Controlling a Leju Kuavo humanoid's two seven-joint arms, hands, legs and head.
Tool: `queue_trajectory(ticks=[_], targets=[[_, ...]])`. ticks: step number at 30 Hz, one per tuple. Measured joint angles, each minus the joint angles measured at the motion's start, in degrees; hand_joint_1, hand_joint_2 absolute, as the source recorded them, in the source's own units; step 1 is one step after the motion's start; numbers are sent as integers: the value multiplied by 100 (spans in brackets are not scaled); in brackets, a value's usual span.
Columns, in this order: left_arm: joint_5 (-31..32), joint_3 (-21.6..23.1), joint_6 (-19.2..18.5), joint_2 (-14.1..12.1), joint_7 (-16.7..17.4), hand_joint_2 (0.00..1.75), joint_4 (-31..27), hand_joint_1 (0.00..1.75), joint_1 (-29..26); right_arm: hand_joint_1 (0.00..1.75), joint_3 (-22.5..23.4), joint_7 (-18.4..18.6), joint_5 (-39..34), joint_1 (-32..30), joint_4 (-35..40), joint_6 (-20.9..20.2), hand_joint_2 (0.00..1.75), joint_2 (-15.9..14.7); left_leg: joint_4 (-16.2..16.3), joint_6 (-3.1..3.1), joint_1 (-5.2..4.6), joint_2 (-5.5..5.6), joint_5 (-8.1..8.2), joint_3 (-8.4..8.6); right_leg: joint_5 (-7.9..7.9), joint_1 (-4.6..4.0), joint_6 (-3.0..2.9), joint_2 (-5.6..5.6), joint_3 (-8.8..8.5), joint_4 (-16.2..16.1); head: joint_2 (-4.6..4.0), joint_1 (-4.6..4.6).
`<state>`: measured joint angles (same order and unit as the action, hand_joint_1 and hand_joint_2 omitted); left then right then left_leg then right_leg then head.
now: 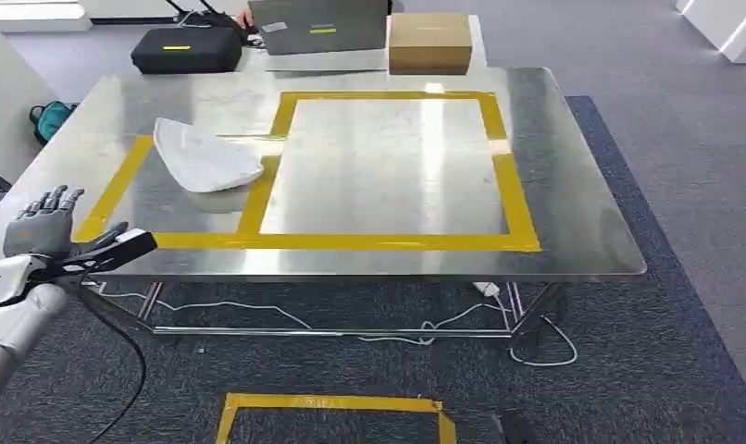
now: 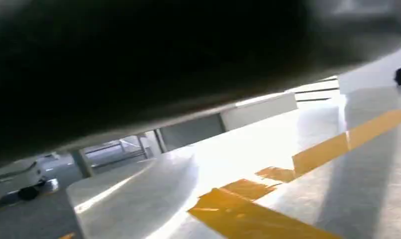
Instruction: Take the parts from the cabinet and place them on the table.
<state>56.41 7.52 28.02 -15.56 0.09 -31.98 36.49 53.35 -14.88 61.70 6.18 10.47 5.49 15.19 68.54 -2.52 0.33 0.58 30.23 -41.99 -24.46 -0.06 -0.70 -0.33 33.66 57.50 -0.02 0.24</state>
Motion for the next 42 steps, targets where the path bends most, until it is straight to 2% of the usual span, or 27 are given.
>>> queue_trajectory(ticks=[1, 3, 5, 7, 8, 11, 12, 13, 15, 16, 17, 18, 20, 21, 22, 23, 26, 27, 28, 30, 31, 32, 34, 36, 37, 38, 42], targets=[[0, 2, -18, 7, 18, 0, 0, 0, -21, 0, 4, -7, -22, -15, 0, 0, 0, 0, 401, -27, 23, 0, 152, -75, 69, 3, 4, 5, 87, 2, 0, 4], [20, 7, -48, 24, 31, 0, 0, 0, -43, 0, 20, -9, -70, -36, 0, 0, 0, 0, 503, -72, 63, -1, -52, 87, 216, 27, 33, 12, 281, 11, 0, 4], [55, 13, -53, 48, 35, 0, 0, 0, -37, 0, 26, -15, -110, -39, 0, 2, 0, 0, -167, -118, 97, -3, -398, 640, 346, 74, 101, 12, 460, 30, 0, 2], [66, 22, -57, 77, 37, 0, -13, 0, 11, 0, 42, -28, -140, -35, 9, 7, 0, -18, -1100, -152, 140, -4, -218, 1399, 443, 58, 187, -3, 584, 74, 0, 29], [70, 28, -59, 98, 37, 0, -33, 0, 26, 0, 59, -37, -158, -37, 9, 4, 0, -20, -1274, -41, 102, 27, -133, 1428, 526, 60, 234, 4, 617, 68, 0, 3], [90, 35, -64, 142, 37, 0, -33, 0, 6, 0, 83, -61, -175, -78, 9, 22, 0, -20, -1257, 124, 73, 3, -284, 1255, 772, 86, 356, -8, 642, -80, 0, 33], [107, 35, -68, 158, 44, 0, -31, 0, 14, 0, 105, -77, -177, -103, 9, 24, 0, -24, -1267, 186, 94, -26, -359, 1210, 651, 115, 379, -8, 687, -43, 0, 44], [118, 42, -70, 199, 57, 0, -31, 0, 19, 0, 114, -76, -184, -131, 9, 28, 0, -28, -1267, 225, 89, -25, -417, 1141, 319, 108, 402, 5, 804, 174, 0, 11], [133, 52, -68, 236, 81, 0, -33, 0, 26, 0, 120, -90, -203, -141, 9, 33, 0, -33, -1264, 277, 69, -21, -558, 977, -401, 95, 418, 3, 1053, 1131, 0, -30], [144, 57, -68, 243, 96, 0, -31, 0, 26, 0, 129, -94, -210, -132, 9, 37, 0, -41, -1260, 287, 52, -23, -626, 891, -596, 87, 415, 3, 1151, 1573, 0, -28], [168, 59, -64, 254, 114, 0, -31, 0, 26, 0, 144, -96, -221, -131, 9, 44, 0, -48, -1258, 290, 34, -25, -699, 794, -633, 75, 409, 3, 1171, 1878, 0, -26], [175, 65, -59, 262, 122, 0, -31, 0, 28, 0, 151, -100, -223, -138, 9, 52, 0, -50, -1257, 289, 20, -27, -767, 702, -499, 60, 387, 2, 1057, 1888, 0, -26], [177, 81, -57, 269, 125, 0, -31, 0, 31, 0, 162, -100, -236, -151, 9, 61, 0, -53, -1252, 278, 2, -25, -884, 554, -148, 16, 304, 0, 492, 1267, 0, -26], [177, 83, -57, 269, 125, 0, -31, 0, 41, 0, 164, -103, -236, -147, 9, 63, 0, -61, -1252, 264, 0, -23, -935, 504, -115, -17, 238, -16, 98, 754, 0, -24], [177, 87, -55, 271, 125, 0, -33, 0, 48, 0, 164, -107, -236, -129, 11, 63, 0, -81, -1254, 230, 2, -29, -984, 453, -330, -69, 158, -20, -317, 167, 0, -24], [177, 87, -53, 262, 127, 0, -33, 0, 60, 0, 164, -114, -236, -121, 11, 63, 0, -83, -1253, 200, 15, -47, -1037, 433, -408, -72, 173, -9, -464, -148, 0, -6], [177, 107, -50, 286, 127, 0, -31, 0, 48, 0, 166, -116, -238, -148, 11, 63, 0, -85, -1362, 100, 47, -39, -1210, 436, -242, -110, 145, -20, -390, -145, 0, -24], [179, 118, -46, 278, 127, 0, -31, 0, 40, 0, 166, -116, -238, -152, 7, 63, 0, -81, -1373, 75, 57, -46, -1151, 388, -141, -33, 90, 9, -417, -246, 0, -26], [179, 125, -42, 264, 127, 0, -31, 0, 46, 0, 168, -118, -243, -147, 9, 66, 0, -85, -1220, 46, 31, -44, -887, 312, -78, -37, 56, 16, -354, -257, 0, -7], [179, 136, -40, 260, 127, 0, -31, 0, 61, 0, 168, -120, -249, -150, 9, 66, 0, -85, -302, 7, 46, -45, -239, 54, -25, -25, 54, 25, -258, -236, 0, 4], [179, 140, -40, 260, 129, 0, -28, 0, 47, 0, 170, -120, -252, -153, 9, 66, 0, -85, 157, -10, 53, -45, -26, -70, 13, -23, 59, 35, -209, -232, 0, 0], [177, 146, -40, 254, 140, 0, -24, 0, 34, 0, 168, -122, -252, -153, 9, 66, 0, -85, 468, -25, 60, -46, 32, -126, 51, -17, 65, 41, -147, -210, 0, 0], [173, 155, -35, 214, 153, 0, -20, 0, 10, 0, 170, -125, -252, -152, 9, 66, 0, -85, 349, -57, 76, -46, -275, 103, 117, 13, 101, 46, 2, -138, 0, 0], [153, 153, 0, 142, 162, 0, -17, 0, 12, 0, 170, -125, -252, -151, 9, 66, 0, -85, -551, -125, 114, -55, -598, 771, 161, 67, 157, 44, 165, -18, 0, 2], [133, 153, 17, 127, 157, 0, -13, 0, 20, 0, 170, -125, -252, -147, 13, 68, 0, -96, -962, -194, 134, -53, -426, 1030, 171, 42, 185, 39, 234, 35, 0, 24], [118, 151, 44, 103, 142, 0, -11, 0, 28, 0, 170, -125, -249, -150, 15, 74, 0, -98, -1187, -99, 83, -13, -335, 1157, 189, 25, 225, 39, 292, 88, 0, 37], [111, 146, 48, 66, 138, 0, 37, 0, -46, 0, 170, -125, -252, -194, 15, 85, 0, -101, -1153, 149, 86, -43, -454, 981, 313, 46, 345, 40, 363, 76, 0, 37]])
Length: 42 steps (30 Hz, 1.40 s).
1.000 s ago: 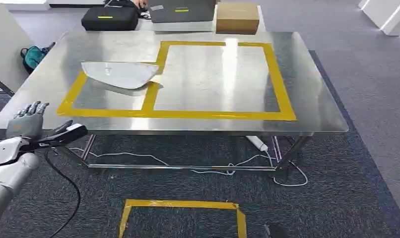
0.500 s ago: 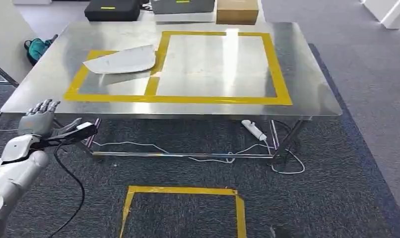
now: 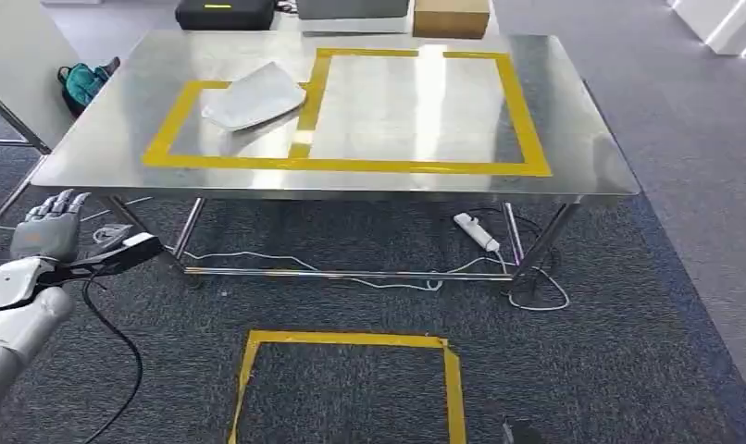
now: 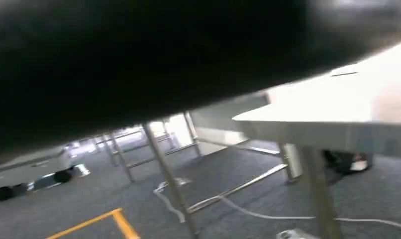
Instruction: Take the parts from the cabinet and place them on the table.
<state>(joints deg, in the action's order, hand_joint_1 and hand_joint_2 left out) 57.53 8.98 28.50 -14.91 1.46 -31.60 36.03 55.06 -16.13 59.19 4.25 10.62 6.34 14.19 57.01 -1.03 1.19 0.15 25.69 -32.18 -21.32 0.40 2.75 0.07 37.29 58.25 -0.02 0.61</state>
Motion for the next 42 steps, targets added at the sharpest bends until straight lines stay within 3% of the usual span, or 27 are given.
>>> queue_trajectory(ticks=[1, 3, 4, 5, 7, 9, 11, 13, 15, 16, 17, 19, 20, 22, 24, 25, 26, 27, 30, 31, 32, 34, 35, 36, 38, 40, 42], targets=[[-9, 0, 13, -11, 6, 0, 13, 0, -3, 0, 0, 4, -2, -10, 0, 0, 0, 0, 2, 66, -3, -5, -55, -57, -235, 6, 23, 4, 86, 113, 0, -22], [-83, -15, 66, -59, -2, 0, 26, 0, -58, 0, 0, 0, -18, -14, 0, -2, 0, 0, 2, 131, -18, -4, -169, -197, -971, 1, 51, -3, 307, 924, 0, -42], [-138, -43, 105, -107, -29, 0, 33, 0, -115, 0, 2, -2, -24, -10, 0, -2, 0, 0, 4, 141, -33, -10, -229, -269, -1232, 1, 51, -3, 406, 1385, 0, -39], [-193, -79, 136, -142, -59, 0, 39, 0, -180, 0, 4, -4, -31, -13, 0, -2, 0, 0, 6, 144, -49, -19, -285, -341, -1327, 0, 44, -3, 444, 1713, 0, -42], [-319, -162, 186, -195, -155, 0, 39, 0, -354, 0, 24, -9, -59, -26, 0, 0, 0, 0, 7, 140, -77, -34, -405, -487, -1016, -8, 4, -3, 235, 1752, 0, -39], [-433, -256, 219, -262, -223, 0, 35, 0, -524, 0, 39, -22, -81, -25, 0, -2, 0, 0, 7, 120, -91, -32, -532, -627, -643, -42, -79, -11, -349, 1046, 0, -39], [-527, -387, 249, -350, -227, 0, -44, 0, -725, 0, 53, -48, -92, -4, 0, -33, 0, 0, 15, 56, -108, -29, -638, -693, -994, -84, -146, -56, -1109, -43, 0, -39], [-618, -496, 321, -387, -269, 0, -94, 0, -898, 0, 83, -70, -105, -20, 0, -65, 0, 0, -56, -10, -64, -32, -782, -664, -937, -116, -131, -68, -996, -78, 0, -63], [-727, -618, 365, -437, -341, 0, -162, 0, -1149, 0, 90, -70, -129, -31, 0, -79, 0, 0, -142, -107, -61, -31, -923, -674, -808, -119, -250, -68, -910, -95, 0, -81], [-782, -706, 406, -472, -380, 0, -186, 0, -1283, 0, 98, -72, -142, -29, 0, -81, 0, 0, -98, -134, -37, -24, -712, -708, -716, -88, -297, -51, -852, -118, 0, -70], [-798, -778, 411, -503, -415, 0, -205, 0, -1375, 0, 105, -70, -144, -36, 0, -81, 0, 0, 107, -158, -42, -22, -324, -772, -636, -87, -348, -59, -800, -119, 0, -39], [-833, -870, 411, -518, -426, 0, -232, 0, -1472, 0, 127, -70, -149, -41, 0, -81, 0, 0, 983, -212, -38, -22, 447, -973, -444, -89, -370, -49, -596, -112, 0, -26], [-833, -887, 411, -520, -426, 0, -247, 0, -1512, 0, 131, -72, -149, -42, 0, -81, 0, 0, 1420, -231, -38, -22, 612, -1044, -361, -89, -363, -40, -480, -105, 0, -28], [-837, -931, 411, -518, -426, 0, -249, 0, -1584, 0, 136, -72, -151, -42, 0, -81, 0, 0, 1781, -255, -24, -22, 368, -938, -190, -88, -363, -22, -249, -96, 0, -24], [-839, -979, 411, -520, -426, 0, -276, 0, -1603, 0, 138, -72, -151, -39, 0, -83, 0, 0, 1316, -266, -7, -23, -50, -444, -29, -82, -327, -16, -24, -67, 0, -26], [-839, -997, 411, -525, -426, 0, -308, 0, -1600, 0, 138, -72, -151, -32, 0, -83, 0, 0, 848, -267, 0, -23, -24, -57, 35, -81, -299, -13, 55, -38, 0, -22], [-839, -1003, 411, -531, -426, 0, -341, 0, -1595, 0, 140, -72, -151, -28, 0, -83, 0, 0, 272, -261, -4, -22, 216, 449, 77, -114, -263, -17, 104, -13, 0, -17], [-839, -1005, 413, -538, -428, 0, -374, 0, -1587, 0, 140, -77, -151, -28, 0, -81, 0, 0, -241, -159, -17, -12, 435, 663, 137, -125, -239, -5, 139, 7, 0, -31], [-839, -1010, 415, -538, -426, 0, -383, 0, -1627, 0, 140, -83, -153, -44, 0, -83, 0, 0, -137, -7, -58, -16, 259, 481, 396, -101, -144, -8, 168, -120, 2, 11], [-839, -1010, 413, -522, -426, 0, -383, 0, -1629, 0, 142, -79, -155, -67, 0, -81, 0, 0, -157, 65, -19, -46, 161, 400, 360, -77, -106, -22, 220, -100, 0, 18], [-839, -1008, 413, -518, -428, 0, -387, 0, -1628, 0, 144, -77, -155, -82, 0, -81, 0, 0, -155, 112, -27, -45, 77, 314, 3, -81, -69, -23, 317, 57, 0, 4], [-839, -1010, 413, -520, -426, 0, -389, 0, -1634, 0, 149, -72, -155, -91, -2, -83, 0, 0, -153, 133, -27, -41, -103, 98, -799, -75, -17, -21, 526, 909, 0, -64], [-839, -1010, 413, -520, -428, 0, -389, 0, -1636, 0, 149, -72, -155, -78, -2, -83, 0, 0, -149, 132, -30, -42, -195, -20, -1049, -75, -10, -22, 605, 1399, 0, -74], [-841, -1012, 413, -520, -426, 0, -389, 0, -1638, 0, 149, -72, -157, -70, -2, -81, 0, 0, -143, 129, -32, -42, -282, -132, -1094, -76, -4, -22, 619, 1737, 0, -77], [-881, -1049, 404, -518, -426, 0, -389, 0, -1716, 0, 162, -70, -175, -67, -2, -83, 0, 0, -138, 96, -31, -45, -454, -347, -684, -75, -17, -24, 340, 1768, 0, -74], [-977, -1184, 409, -522, -433, 0, -420, 0, -1885, 0, 175, -66, -212, -67, -2, -83, 0, 0, -133, 40, -21, -48, -603, -517, -423, -72, -39, -25, -373, 1001, 0, -74], [-1021, -1329, 415, -553, -490, 0, -492, 0, -2056, 0, 181, -68, -227, -49, 0, -81, 0, 0, -111, -37, -33, -54, -722, -590, -960, -92, -70, -88, -1204, -228, 0, -74]])
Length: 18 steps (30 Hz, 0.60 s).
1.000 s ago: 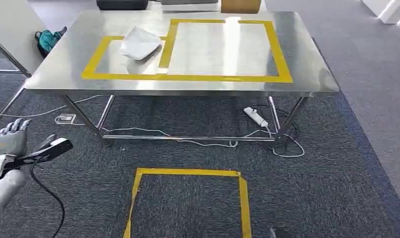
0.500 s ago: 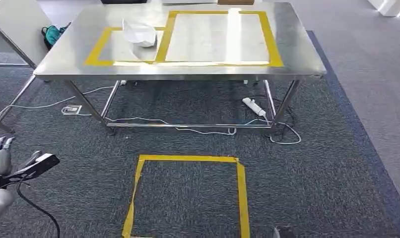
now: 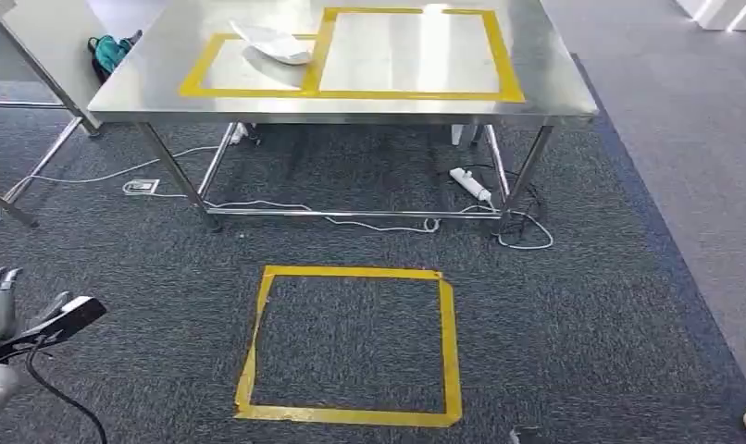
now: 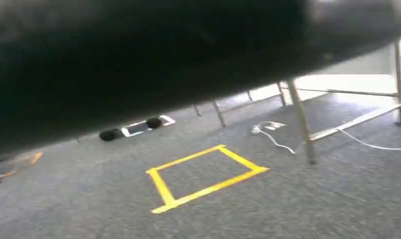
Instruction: Take the parts from the cabinet and place them on the table.
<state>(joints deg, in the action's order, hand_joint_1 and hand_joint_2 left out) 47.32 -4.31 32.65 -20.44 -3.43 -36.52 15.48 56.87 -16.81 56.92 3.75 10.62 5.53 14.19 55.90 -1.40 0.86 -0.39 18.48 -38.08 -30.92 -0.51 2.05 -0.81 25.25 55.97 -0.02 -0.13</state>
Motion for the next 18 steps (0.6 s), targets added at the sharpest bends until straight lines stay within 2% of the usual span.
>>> queue_trajectory(ticks=[1, 2, 3, 4, 5, 6, 7, 8, 9, 10, 11, 12, 13, 14, 15, 16, 18], targets=[[-33, -84, 11, -2, -30, 0, -4, 0, -56, 0, 9, 2, -7, -9, 0, 0, 0, 0, -50, -27, 8, -1, -91, 32, 46, -16, -63, -8, 153, 90, 0, 26], [-61, -133, 26, 4, -57, 0, -6, 0, -118, 0, 24, 0, -26, -15, 0, 0, 0, 0, -73, -57, 18, 3, -159, 26, 65, -30, -89, -17, 161, 92, -2, -42], [-79, -184, 39, 9, -70, 0, -9, 0, -206, 0, 46, 0, -39, -20, 0, 0, 0, 0, -105, -97, 22, 8, -223, 24, 107, -35, -154, -12, 203, 106, 0, -33], [-105, -247, 57, 9, -103, 0, -9, 0, -334, 0, 59, 0, -57, -29, -2, -2, 0, 0, -121, -124, 38, 16, -259, -18, 216, 14, -240, 10, 273, 75, 0, -22], [-122, -299, 66, 11, -133, 0, -9, 0, -444, 0, 72, -2, -72, -25, -2, -2, 0, 0, -12, -143, 35, 20, 74, -78, 302, 4, -287, 18, 357, 81, 0, -4], [-138, -343, 70, 13, -142, 0, -9, 0, -511, 0, 83, -4, -85, -35, -2, -2, 0, 0, 265, -155, 33, 20, 477, -160, 383, 3, -321, 24, 414, 81, 0, 33], [-193, -402, 70, 33, -146, 0, -9, 0, -570, 0, 94, -4, -105, -40, -2, -2, 0, 0, 744, -176, 29, 21, 905, -269, 477, -3, -337, 27, 524, 82, 0, 39], [-269, -472, 70, 68, -170, 0, -9, 0, -648, 0, 105, -22, -136, -47, -2, 0, 0, 0, 1223, -189, 27, 21, 1148, -361, 543, -10, -344, 24, 633, 82, 0, 37], [-325, -559, 70, 120, -212, 0, -6, 0, -734, 0, 125, -112, -199, -63, 0, 37, 0, 0, 1596, -195, 23, 21, 1184, -404, 614, -10, -342, 25, 733, 84, 0, 39], [-380, -640, 72, 166, -256, 0, 11, 0, -820, 0, 162, -257, -258, -84, 4, 85, 0, 2, 1799, -194, 23, 21, 1026, -387, 685, -11, -341, 28, 823, 84, 0, 39], [-469, -738, 77, 208, -303, 0, 41, 0, -907, 0, 192, -352, -258, -109, 7, 87, 0, 4, 1807, -188, 24, 21, 779, -289, 753, -11, -337, 28, 914, 85, 0, 37], [-531, -839, 79, 234, -350, 0, 64, 0, -987, 0, 199, -387, -242, -138, 7, 74, 0, 4, 1631, -176, 23, 21, 570, -104, 821, -14, -324, 27, 1002, 88, 0, 42], [-572, -980, 79, 256, -391, 0, 90, 0, -1050, 0, 201, -419, -238, -186, 7, 53, 0, 4, 1231, -153, 19, 20, 495, 225, 885, -16, -302, 25, 1078, 88, 0, 39], [-594, -1116, 79, 269, -439, 0, 114, 0, -1089, 0, 205, -441, -236, -222, 20, 24, 0, 4, 641, -119, 11, 18, 665, 688, 942, -17, -273, 28, 1115, 108, 0, 42], [-594, -1230, 74, 280, -450, 0, 131, 0, -1101, 0, 210, -452, -234, -260, 35, 0, 0, 4, 33, -89, -16, 18, 936, 1128, 964, -53, -239, 38, 1155, 139, 0, 44], [-594, -1315, 46, 295, -389, 0, 170, 0, -1097, 0, 218, -461, -240, -289, 46, -22, 0, 11, -166, -35, -17, 16, 1068, 1182, 1000, -58, -206, 64, 1167, 165, 0, 22], [-570, -1530, -22, 332, -326, 0, 374, 0, -1192, 0, 230, -461, -229, -314, 74, -66, 0, 20, -145, 38, -61, 18, 1021, 1153, 1097, -21, -143, 77, 1160, 110, 0, 22]])
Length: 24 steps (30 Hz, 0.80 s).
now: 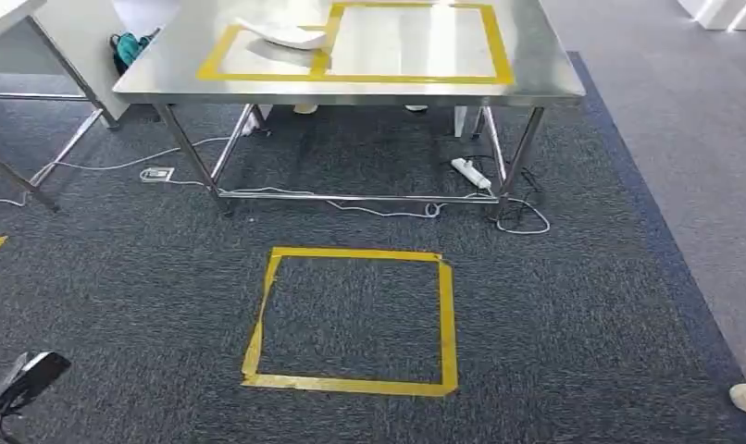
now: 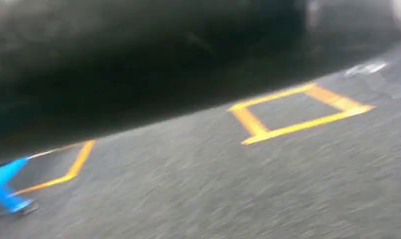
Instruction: Take the parts from the cabinet and place them on the table.
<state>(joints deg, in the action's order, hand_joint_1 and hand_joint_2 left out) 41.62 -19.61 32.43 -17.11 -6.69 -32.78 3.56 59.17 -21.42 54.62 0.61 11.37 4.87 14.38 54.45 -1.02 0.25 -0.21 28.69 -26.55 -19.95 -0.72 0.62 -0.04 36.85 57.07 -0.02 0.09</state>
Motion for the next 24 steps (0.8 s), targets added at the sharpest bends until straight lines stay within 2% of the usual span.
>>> queue_trajectory(ticks=[1, 2, 3, 5, 6, 7, 8, 9, 10, 11, 12, 13, 14, 15, 16, 17, 19, 21, 24], targets=[[24, -121, -6, 24, 0, 0, 123, 0, -65, 0, 0, 11, 17, -29, 22, -17, 0, 7, -23, 58, 24, -13, -70, -12, 26, -3, 36, -4, 13, 4, 0, 4], [33, -221, 0, 46, -4, 0, 243, 0, -72, 0, 0, 28, 35, -61, 33, -35, 0, 7, -24, 97, 33, -32, -106, -38, -99, 15, 79, -7, 98, 93, 0, 13], [33, -332, 16, 79, -42, 0, 383, 0, -89, 0, 2, 37, 41, -83, 37, -50, 0, 7, -23, 147, 39, -27, -148, -77, -395, 21, 126, -10, 197, 410, 0, -40], [37, -531, 18, 114, -109, 0, 601, 0, -176, 0, 2, 50, 39, -69, 37, -55, 0, 7, -19, 151, 37, -27, -228, -182, -942, 37, 182, -8, 538, 1368, 0, -50], [44, -623, 18, 133, -125, 0, 697, 0, -203, 0, 4, 52, 37, -69, 37, -55, 0, 6, -15, 147, 35, -28, -268, -240, -1113, 40, 190, -6, 643, 1746, 0, -50], [81, -695, 18, 151, -125, 0, 771, 0, -216, 0, 7, 59, 26, -71, 37, -52, 0, 7, -10, 143, 36, -27, -304, -284, -1146, 40, 193, -7, 622, 1845, 0, -48], [131, -773, 15, 171, -125, 0, 830, 0, -239, 0, 11, 66, 20, -74, 37, -48, 0, 7, -6, 132, 37, -21, -339, -323, -1064, 40, 187, -7, 441, 1675, 0, -52], [173, -845, 13, 190, -125, 0, 876, 0, -265, 0, 15, 66, 7, -71, 37, -46, 0, 4, -3, 114, 39, -12, -364, -349, -895, 40, 173, -7, 124, 1240, 0, -50], [225, -904, 11, 201, -125, 0, 911, 0, -277, 0, 17, 66, 2, -63, 37, -44, 0, 4, 0, 95, 44, -8, -380, -365, -722, 40, 159, -6, -231, 718, 0, -50], [265, -970, 9, 214, -125, 0, 944, 0, -279, 0, 24, 66, -4, -46, 37, -37, 0, 2, 12, 67, 46, -6, -399, -370, -633, 41, 140, -8, -640, 104, 0, -52], [291, -1031, 7, 214, -125, 0, 955, 0, -294, 0, 33, 66, -11, -15, 37, -37, 0, 2, 22, 32, 15, -5, -411, -398, -723, 17, 101, -22, -695, -34, 0, -48], [334, -1085, 0, 219, -125, 0, 970, 0, -292, 0, 46, 66, -17, -6, 37, -39, 0, 2, 38, 19, 15, -5, -418, -416, -664, 30, 57, -36, -717, -58, 0, -37], [352, -1138, -4, 221, -116, 0, 985, 0, -292, 0, 57, 66, -35, -3, 37, -41, 0, 2, 50, 124, 12, -5, -398, -441, -644, 37, 78, -35, -696, -64, 0, -37], [380, -1178, -11, 227, -100, 0, 998, 0, -296, 0, 66, 68, -55, -3, 37, -50, 0, 2, 48, 222, 9, -5, -429, -451, -632, 29, 62, -35, -690, -62, 0, -26], [407, -1239, -22, 229, -98, 0, 1016, 0, -312, 0, 85, 70, -68, -4, 37, -52, 0, 2, 41, 247, 11, -4, -449, -457, -622, 16, 43, -35, -679, -62, 0, -35], [428, -1283, -22, 234, -98, 0, 1031, 0, -324, 0, 105, 72, -77, -2, 37, -55, 0, 2, 23, 229, 18, -4, -460, -457, -612, 7, 24, -36, -669, -61, 0, -28], [466, -1348, -24, 249, -98, 0, 1060, 0, -341, 0, 120, 77, -83, 2, 37, -55, 0, 0, -20, 98, 29, -4, -533, -463, -593, -5, -8, -31, -643, -55, 0, -31], [542, -1438, -48, 267, -98, 0, 1086, 0, -360, 0, 151, 90, -98, 15, 37, -35, 0, 0, -38, 25, 37, -2, -557, -484, -576, -15, -37, -29, -609, -47, 0, -33], [686, -1589, -81, 306, -94, 0, 1116, 0, -392, 0, 160, 133, -50, 18, 37, 70, 0, 0, -29, 56, 32, -1, -537, -519, -556, 0, -19, -27, -583, -47, 0, -33]])
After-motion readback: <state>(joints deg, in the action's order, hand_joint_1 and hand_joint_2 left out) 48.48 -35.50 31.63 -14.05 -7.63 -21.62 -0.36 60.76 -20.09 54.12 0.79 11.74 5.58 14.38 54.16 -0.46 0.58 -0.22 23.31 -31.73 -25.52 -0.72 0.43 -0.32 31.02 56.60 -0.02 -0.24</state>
